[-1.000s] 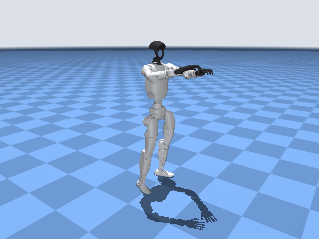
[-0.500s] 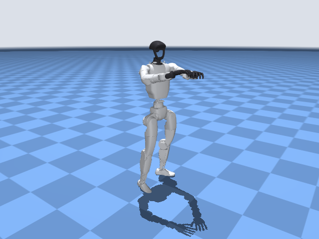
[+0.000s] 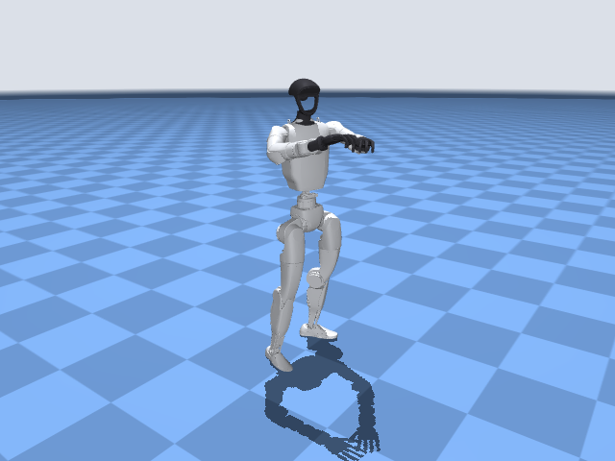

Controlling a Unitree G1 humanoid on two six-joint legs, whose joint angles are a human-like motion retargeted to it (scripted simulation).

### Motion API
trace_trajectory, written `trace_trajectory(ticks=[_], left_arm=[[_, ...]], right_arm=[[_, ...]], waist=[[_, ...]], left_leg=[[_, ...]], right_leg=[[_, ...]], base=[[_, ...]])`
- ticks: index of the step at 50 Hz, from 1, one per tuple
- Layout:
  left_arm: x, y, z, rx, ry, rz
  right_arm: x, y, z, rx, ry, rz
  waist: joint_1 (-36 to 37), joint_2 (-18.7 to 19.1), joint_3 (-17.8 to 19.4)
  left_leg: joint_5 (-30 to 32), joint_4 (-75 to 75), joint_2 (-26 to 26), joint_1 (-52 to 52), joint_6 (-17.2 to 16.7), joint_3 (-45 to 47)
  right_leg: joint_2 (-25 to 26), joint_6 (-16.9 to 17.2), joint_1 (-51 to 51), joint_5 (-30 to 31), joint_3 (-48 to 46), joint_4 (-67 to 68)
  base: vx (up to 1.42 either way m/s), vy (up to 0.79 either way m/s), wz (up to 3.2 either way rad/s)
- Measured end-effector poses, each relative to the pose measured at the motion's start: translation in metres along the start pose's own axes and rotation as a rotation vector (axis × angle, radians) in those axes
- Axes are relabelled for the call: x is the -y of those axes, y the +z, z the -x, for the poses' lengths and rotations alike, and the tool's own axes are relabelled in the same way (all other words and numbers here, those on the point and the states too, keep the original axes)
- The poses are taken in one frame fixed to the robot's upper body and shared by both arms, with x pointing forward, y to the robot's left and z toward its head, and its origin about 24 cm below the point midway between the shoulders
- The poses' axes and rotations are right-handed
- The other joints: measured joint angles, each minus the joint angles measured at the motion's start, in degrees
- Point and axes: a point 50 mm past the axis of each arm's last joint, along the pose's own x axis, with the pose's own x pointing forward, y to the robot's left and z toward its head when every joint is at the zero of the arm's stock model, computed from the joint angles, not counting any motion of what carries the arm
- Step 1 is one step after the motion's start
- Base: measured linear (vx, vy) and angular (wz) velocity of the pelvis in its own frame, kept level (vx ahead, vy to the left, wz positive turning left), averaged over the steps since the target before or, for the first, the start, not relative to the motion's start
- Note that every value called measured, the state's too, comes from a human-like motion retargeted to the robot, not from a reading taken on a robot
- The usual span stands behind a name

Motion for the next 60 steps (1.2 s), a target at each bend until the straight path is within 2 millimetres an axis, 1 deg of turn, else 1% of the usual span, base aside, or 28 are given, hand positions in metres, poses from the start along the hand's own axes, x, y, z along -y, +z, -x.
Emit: trace_trajectory(ticks=[5,8,12,16,20,25,30,33,36,40,44,50,60], left_arm=[[-0.007,0.006,-0.002,0.031,0.049,-0.026],[-0.007,0.005,-0.002,0.027,0.021,-0.018],[0.0,-0.001,0.002,0.01,-0.039,-0.008],[0.003,-0.01,0.008,-0.001,-0.054,-0.04],[-0.001,-0.022,0.016,-0.011,0.016,-0.098],[-0.008,-0.038,0.025,-0.04,0.092,-0.123],[-0.001,-0.054,0.035,-0.092,0.023,-0.086],[0.006,-0.063,0.041,-0.131,-0.056,-0.058],[0.01,-0.071,0.046,-0.161,-0.106,-0.045],[0.009,-0.077,0.051,-0.172,-0.095,-0.063],[0.005,-0.081,0.053,-0.163,-0.048,-0.1],[-0.001,-0.089,0.056,-0.182,-0.041,-0.135],[-0.011,-0.101,0.06,-0.233,-0.057,-0.193]], right_arm=[[-0.01,0.001,0.003,0.021,0.07,0.008],[-0.009,-0.001,0.003,0.003,0.053,0.002],[-0.005,-0.004,0.003,-0.024,0.021,-0.022],[-0.009,0.0,0.003,-0.006,0.057,-0.036],[-0.018,0.007,0.004,0.036,0.105,-0.029],[-0.026,0.013,0.005,0.055,0.065,-0.021],[-0.024,0.02,0.002,0.05,-0.004,-0.035],[-0.024,0.027,-0.001,0.069,0.017,-0.038],[-0.029,0.035,-0.004,0.098,0.069,-0.04],[-0.037,0.045,-0.006,0.126,0.11,-0.048],[-0.041,0.052,-0.007,0.139,0.072,-0.064],[-0.038,0.063,-0.012,0.156,0.014,-0.089],[-0.021,0.085,-0.026,0.216,-0.054,-0.06]], waist=[[0.36,-0.16,0.0],[0.9,-0.36,0.17],[2.11,-0.84,0.33],[3.88,-1.45,0.5],[6.07,-2.02,0.69],[9.05,-2.65,0.56],[11.88,-3.38,0.23],[13.42,-3.87,0.01],[14.86,-4.29,-0.18],[16.64,-4.7,-0.32],[18.26,-5.05,-0.38],[20.48,-5.54,-0.49],[23.34,-6.2,-0.89]], left_leg=[[0.01,0.02,0.05,0.02,-0.09,-0.17],[0.03,0.07,0.05,-0.01,-0.06,-0.45],[0.03,0.21,0.06,-0.07,-0.01,-0.98],[0.05,0.37,0.06,-0.15,0.0,-1.68],[0.09,0.49,0.05,-0.27,-0.06,-2.54],[0.18,0.64,0.01,-0.62,-0.12,-3.84],[0.3,0.82,-0.08,-1.24,-0.03,-5.37],[0.4,0.91,-0.15,-1.66,0.02,-6.35],[0.53,0.97,-0.21,-2.06,0.03,-7.33],[0.74,0.97,-0.3,-2.53,-0.06,-8.59],[0.98,0.91,-0.41,-2.96,-0.2,-9.71],[1.32,0.83,-0.56,-3.58,-0.28,-11.04],[1.64,0.72,-0.62,-4.42,-0.21,-12.35]], right_leg=[[0.01,-0.06,0.13,-0.02,-0.22,0.0],[-0.06,-0.06,0.26,-0.07,-0.52,0.07],[-0.19,-0.09,0.52,-0.16,-1.06,0.15],[-0.35,-0.15,0.87,-0.29,-1.74,0.26],[-0.52,-0.16,1.27,-0.45,-2.58,0.36],[-0.77,-0.08,1.78,-0.56,-3.85,0.29],[-1.08,-0.01,2.21,-0.67,-5.37,0.17],[-1.26,-0.06,2.46,-0.76,-6.34,0.12],[-1.42,-0.17,2.7,-0.87,-7.3,0.09],[-1.6,-0.35,3.03,-1.01,-8.54,0.02],[-1.76,-0.46,3.32,-1.11,-9.65,-0.09],[-1.92,-0.51,3.6,-1.15,-11.0,-0.33],[-1.9,-0.42,3.83,-0.95,-12.37,-1.0]], base=[[0.0,0.0,0.0],[0.0,0.0,0.0],[0.0,0.0,0.0],[0.0,0.0,0.0],[0.0,0.0,0.19],[-0.01,0.0,0.23],[-0.01,0.0,0.27],[-0.01,0.0,0.29],[-0.01,0.0,0.3],[-0.01,0.0,0.29],[-0.01,0.0,0.26],[-0.01,0.0,0.17],[0.0,0.0,0.0]])
